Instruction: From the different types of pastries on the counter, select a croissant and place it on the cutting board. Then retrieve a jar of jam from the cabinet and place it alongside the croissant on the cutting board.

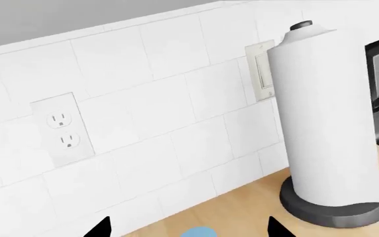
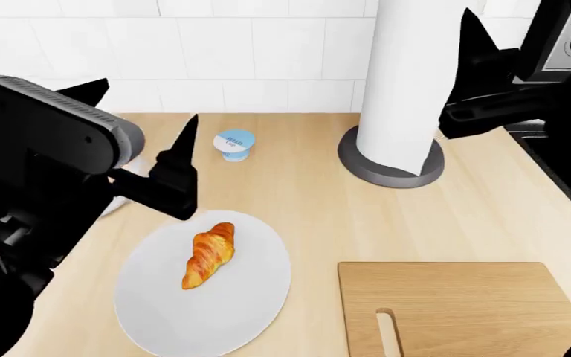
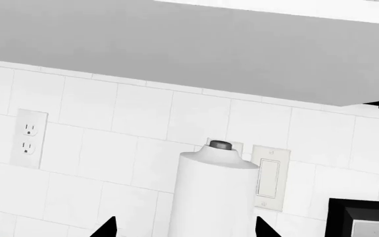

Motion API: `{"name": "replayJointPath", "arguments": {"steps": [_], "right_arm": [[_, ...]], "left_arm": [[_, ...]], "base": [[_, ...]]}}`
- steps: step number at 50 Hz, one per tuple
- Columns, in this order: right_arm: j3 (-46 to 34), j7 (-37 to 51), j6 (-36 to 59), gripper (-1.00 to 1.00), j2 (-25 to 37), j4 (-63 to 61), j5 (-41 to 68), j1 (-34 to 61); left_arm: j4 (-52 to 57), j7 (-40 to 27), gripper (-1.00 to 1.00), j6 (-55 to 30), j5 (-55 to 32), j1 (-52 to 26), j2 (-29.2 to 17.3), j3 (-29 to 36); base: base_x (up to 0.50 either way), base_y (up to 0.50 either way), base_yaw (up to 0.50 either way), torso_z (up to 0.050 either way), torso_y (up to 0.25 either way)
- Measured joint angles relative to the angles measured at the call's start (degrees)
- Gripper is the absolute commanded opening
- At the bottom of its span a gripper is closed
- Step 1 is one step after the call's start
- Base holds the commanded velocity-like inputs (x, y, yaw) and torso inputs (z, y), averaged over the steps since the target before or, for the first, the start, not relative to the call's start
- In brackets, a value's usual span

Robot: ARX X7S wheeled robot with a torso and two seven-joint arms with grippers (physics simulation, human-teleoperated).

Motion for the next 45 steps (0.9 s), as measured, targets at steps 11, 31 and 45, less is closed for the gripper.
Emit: {"name": "replayJointPath", "arguments": {"steps": [11,31,45], "right_arm": [[-0.38,1.28,-1.6,1.0,1.86,0.3,1.73,-0.1],[-1.96,1.04,-4.99,1.0,4.1,0.24,0.2,-1.96],[-3.11,0.54,-7.01,1.0,5.13,0.26,-1.21,-3.33]], "left_arm": [[-4.36,-4.94,1.0,-1.91,-8.87,0.69,-0.38,1.63],[-16.89,-25.86,1.0,0.33,-34.04,-1.14,-3.68,10.78],[-20.98,-31.33,1.0,1.28,-38.51,-1.56,-5.72,17.19]], "base": [[0.0,0.0,0.0,0.0,0.0],[0.0,0.0,0.0,0.0,0.0],[0.0,0.0,0.0,0.0,0.0]]}}
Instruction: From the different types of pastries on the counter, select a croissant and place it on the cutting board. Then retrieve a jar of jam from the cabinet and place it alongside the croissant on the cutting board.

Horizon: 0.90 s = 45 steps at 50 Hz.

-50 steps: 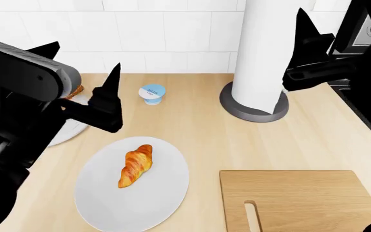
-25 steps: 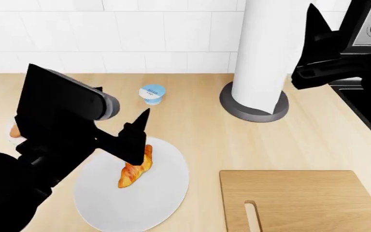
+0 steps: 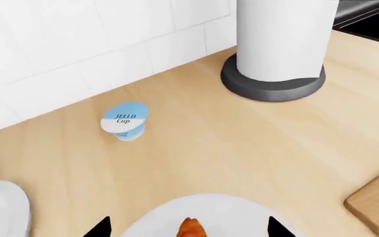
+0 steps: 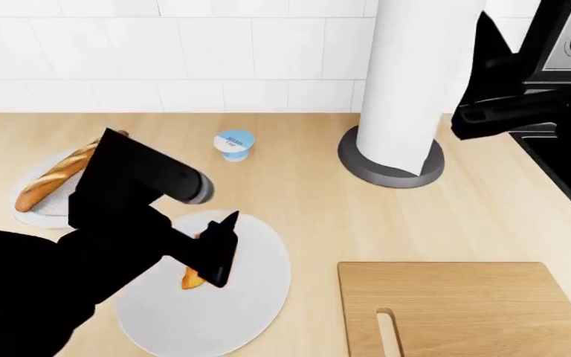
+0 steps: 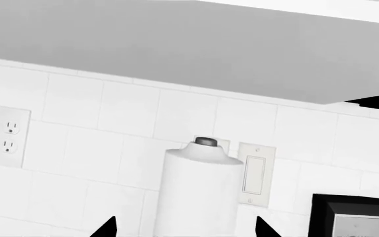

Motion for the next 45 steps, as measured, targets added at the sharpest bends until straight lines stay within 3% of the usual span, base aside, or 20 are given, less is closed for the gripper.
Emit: {"name": "replayJointPath", "arguments": {"steps": [45], "right_arm": [[-1.98,-0.73,-4.42,1.0,2.49,0.59,-2.91,-3.07]], "left_arm": [[-1.48,8.56,1.0,4.18,5.94,7.45,-1.49,2.56]], "base": [[0.0,0.0,0.0,0.0,0.0]]}}
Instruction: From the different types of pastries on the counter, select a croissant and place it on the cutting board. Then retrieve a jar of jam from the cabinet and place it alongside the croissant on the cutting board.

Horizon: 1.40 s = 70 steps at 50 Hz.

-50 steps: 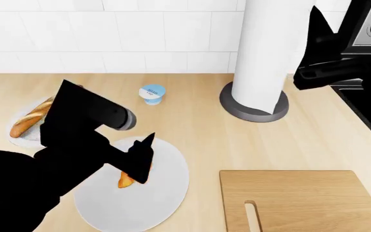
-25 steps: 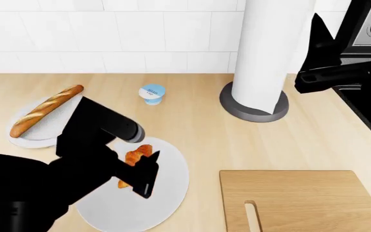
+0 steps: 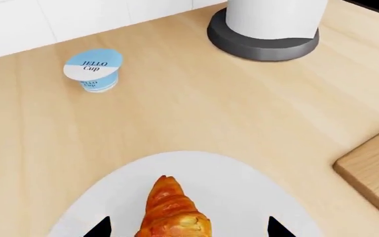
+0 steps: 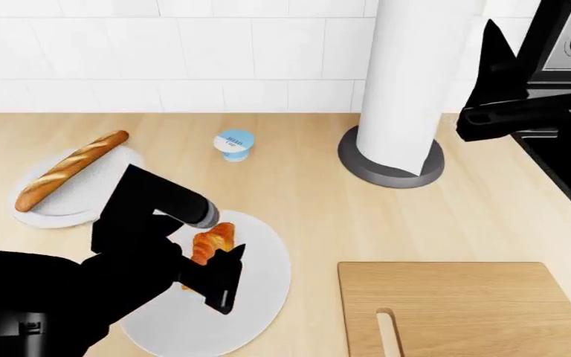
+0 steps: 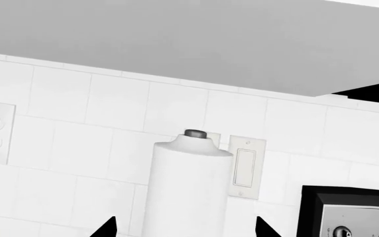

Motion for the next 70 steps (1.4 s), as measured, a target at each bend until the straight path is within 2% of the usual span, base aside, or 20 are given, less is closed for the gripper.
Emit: {"name": "replayJointPath", "arguments": {"steps": [20,45,70], "right_arm": [[-0.57,0.51,-0.97,1.0,0.68,0.22,0.31,-0.07],[-1.2,-0.25,-3.02,1.0,1.58,0.14,-0.68,-1.81],[-1.08,-0.11,-4.22,1.0,2.82,0.14,-0.54,-2.9]], "left_arm": [[0.7,6.26,1.0,2.19,7.49,3.1,-0.63,0.7],[1.43,13.41,1.0,4.82,16.5,5.7,-1.05,4.7],[-0.56,15.28,1.0,6.15,22.03,5.29,-0.31,8.78]], "base": [[0.0,0.0,0.0,0.0,0.0],[0.0,0.0,0.0,0.0,0.0],[0.0,0.0,0.0,0.0,0.0]]}}
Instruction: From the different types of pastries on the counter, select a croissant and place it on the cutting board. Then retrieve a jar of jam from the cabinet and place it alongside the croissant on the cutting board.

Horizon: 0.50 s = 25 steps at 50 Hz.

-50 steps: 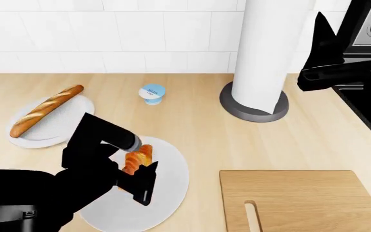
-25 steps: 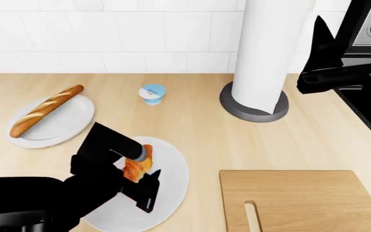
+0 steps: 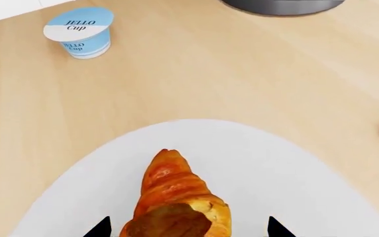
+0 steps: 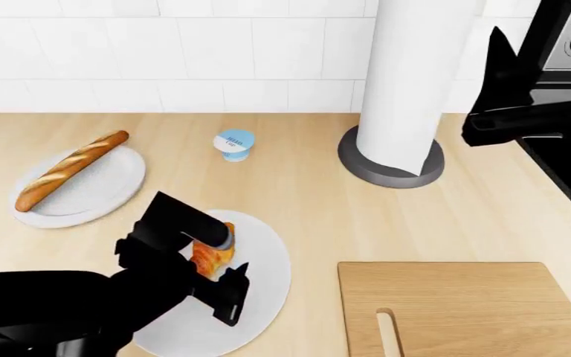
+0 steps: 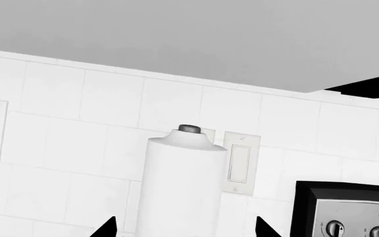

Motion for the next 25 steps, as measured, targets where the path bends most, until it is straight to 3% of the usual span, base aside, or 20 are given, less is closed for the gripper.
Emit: {"name": "replayJointPath", "arguments": {"steps": [8,9,25], "right_arm": [[0.0,0.2,-0.27,1.0,0.3,0.05,0.18,-0.16],[0.0,0.24,-0.3,1.0,0.33,0.07,0.22,-0.16],[0.53,1.8,-0.51,1.0,0.57,0.35,1.84,0.16]], "left_arm": [[-0.31,-0.02,1.0,0.1,0.56,-0.23,0.01,0.84],[-0.29,-0.01,-1.0,0.13,0.63,-0.26,-0.01,0.93],[0.51,0.04,-1.0,0.32,1.72,-0.69,-0.58,1.93]], "base": [[0.0,0.0,0.0,0.0,0.0],[0.0,0.0,0.0,0.0,0.0],[0.0,0.0,0.0,0.0,0.0]]}}
